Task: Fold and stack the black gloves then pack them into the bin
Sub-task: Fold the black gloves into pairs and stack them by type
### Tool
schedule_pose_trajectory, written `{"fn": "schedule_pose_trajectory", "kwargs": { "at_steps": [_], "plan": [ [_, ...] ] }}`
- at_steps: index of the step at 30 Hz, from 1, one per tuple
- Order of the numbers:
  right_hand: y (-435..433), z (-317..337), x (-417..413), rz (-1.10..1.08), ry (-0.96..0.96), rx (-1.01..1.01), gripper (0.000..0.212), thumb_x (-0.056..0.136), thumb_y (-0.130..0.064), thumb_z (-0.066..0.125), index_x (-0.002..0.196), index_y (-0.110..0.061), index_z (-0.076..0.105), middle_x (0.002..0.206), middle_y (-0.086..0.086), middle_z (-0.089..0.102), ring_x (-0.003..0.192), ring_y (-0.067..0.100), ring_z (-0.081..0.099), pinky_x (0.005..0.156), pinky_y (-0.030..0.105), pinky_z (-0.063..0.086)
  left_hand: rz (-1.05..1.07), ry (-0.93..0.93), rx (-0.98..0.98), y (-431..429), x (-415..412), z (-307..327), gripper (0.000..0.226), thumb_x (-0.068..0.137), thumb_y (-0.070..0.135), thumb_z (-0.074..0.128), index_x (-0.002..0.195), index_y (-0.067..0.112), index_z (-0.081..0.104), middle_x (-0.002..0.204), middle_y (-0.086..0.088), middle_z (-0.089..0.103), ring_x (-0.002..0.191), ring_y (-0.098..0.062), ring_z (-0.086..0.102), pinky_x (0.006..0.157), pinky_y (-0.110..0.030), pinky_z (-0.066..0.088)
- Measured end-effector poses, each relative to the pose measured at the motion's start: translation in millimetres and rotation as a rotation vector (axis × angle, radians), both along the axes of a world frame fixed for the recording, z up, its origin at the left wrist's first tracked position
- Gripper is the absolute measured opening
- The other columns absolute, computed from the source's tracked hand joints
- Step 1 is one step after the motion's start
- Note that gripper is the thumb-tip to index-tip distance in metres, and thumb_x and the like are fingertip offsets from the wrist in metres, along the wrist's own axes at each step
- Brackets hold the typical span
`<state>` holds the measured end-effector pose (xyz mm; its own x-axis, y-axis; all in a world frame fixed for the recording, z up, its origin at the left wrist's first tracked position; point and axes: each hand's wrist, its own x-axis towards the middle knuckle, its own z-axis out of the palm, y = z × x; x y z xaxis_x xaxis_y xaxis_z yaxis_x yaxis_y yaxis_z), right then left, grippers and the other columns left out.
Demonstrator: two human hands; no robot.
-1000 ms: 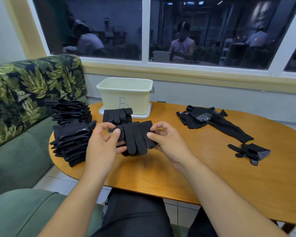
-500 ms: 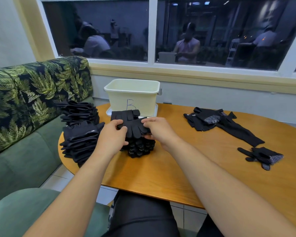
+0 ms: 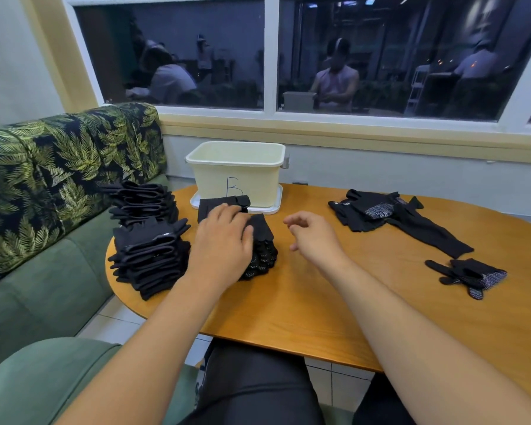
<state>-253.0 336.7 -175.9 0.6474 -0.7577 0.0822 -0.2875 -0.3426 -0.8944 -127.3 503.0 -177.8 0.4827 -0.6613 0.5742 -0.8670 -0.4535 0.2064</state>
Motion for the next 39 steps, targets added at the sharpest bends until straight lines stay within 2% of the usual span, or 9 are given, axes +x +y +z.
{"fn": "schedule_pose_trajectory", "kwargs": {
  "at_steps": [3,6,15,19,21,26,29,33,39],
  "plan": [
    [-15,-8,-20,-0.036,0.014,0.006,0.032,0.109,-0.016,0.046,0.12,-0.032,0.072,0.128,-0.013,0.066,0.07,0.01,0.074,0.07,0.03,0.058,-0.095,0.113,0.231,-12,-3,-6,0.056,0.113,0.052,0.031,0.16,0.025,0.045,0.168,0.002,0.04,0.16,-0.022,0.024,0.129,-0.046,0.025],
    [-29,-13,-37,-0.054,0.015,0.026,0.037,0.105,-0.011,0.044,0.113,-0.032,0.074,0.122,-0.011,0.07,0.064,0.008,0.071,0.069,0.03,0.054,-0.052,0.128,0.372,-15,-6,-12,0.065,0.111,0.062,0.021,0.165,0.028,0.035,0.172,0.002,0.033,0.161,-0.021,0.021,0.13,-0.05,0.023],
    [-63,-13,-106,-0.188,0.003,0.009,0.035,0.105,-0.013,0.046,0.112,-0.033,0.074,0.12,-0.013,0.07,0.072,0.011,0.074,0.071,0.029,0.054,-0.145,-0.053,0.306,-60,-56,-1,0.063,0.108,0.058,0.02,0.146,0.023,0.055,0.144,0.0,0.06,0.137,-0.024,0.051,0.116,-0.046,0.038],
    [-79,-18,-145,-0.297,0.05,-0.065,0.031,0.109,-0.017,0.047,0.115,-0.035,0.072,0.117,-0.017,0.067,0.083,0.014,0.074,0.073,0.037,0.062,-0.246,-0.043,0.338,-99,-89,-18,0.059,0.11,0.054,0.025,0.143,0.018,0.057,0.139,-0.003,0.061,0.13,-0.025,0.052,0.108,-0.04,0.042],
    [-90,-23,-167,-0.31,0.134,-0.161,0.033,0.107,-0.015,0.047,0.118,-0.035,0.071,0.118,-0.011,0.069,0.092,0.016,0.07,0.074,0.034,0.056,-0.282,-0.018,0.369,-117,-104,-26,0.053,0.112,0.052,0.031,0.144,0.018,0.056,0.14,-0.003,0.06,0.129,-0.024,0.052,0.106,-0.039,0.041],
    [-118,-36,-222,-0.409,0.443,-0.512,0.042,0.097,-0.014,0.058,0.132,-0.036,0.066,0.143,-0.011,0.058,0.137,0.019,0.044,0.113,0.046,0.041,-0.341,0.057,0.392,-144,-133,-47,0.046,0.111,0.05,0.034,0.138,0.022,0.058,0.133,0.002,0.06,0.126,-0.022,0.053,0.101,-0.039,0.041],
    [-124,-41,-248,-0.471,0.526,-0.533,0.056,0.089,-0.017,0.062,0.141,-0.037,0.058,0.148,-0.012,0.052,0.144,0.017,0.033,0.119,0.047,0.032,-0.359,0.135,0.363,-148,-138,-59,0.04,0.11,0.049,0.037,0.133,0.024,0.058,0.128,0.004,0.06,0.121,-0.019,0.054,0.1,-0.039,0.046],
    [-124,-48,-257,-0.447,0.62,-0.455,0.059,0.088,-0.014,0.061,0.145,-0.031,0.057,0.145,-0.004,0.058,0.14,0.024,0.041,0.112,0.047,0.043,-0.387,0.223,0.282,-142,-136,-61,0.03,0.109,0.041,0.046,0.13,0.025,0.06,0.126,0.007,0.061,0.12,-0.016,0.053,0.1,-0.035,0.043],
    [-105,-53,-223,-0.29,0.315,-0.524,0.032,0.102,-0.018,0.065,0.13,-0.029,0.072,0.118,-0.012,0.068,0.115,0.013,0.058,0.101,0.034,0.052,-0.445,0.301,0.201,-139,-136,-57,0.032,0.105,0.042,0.052,0.134,0.03,0.056,0.127,0.014,0.06,0.121,-0.008,0.053,0.103,-0.034,0.045]
  ]
}}
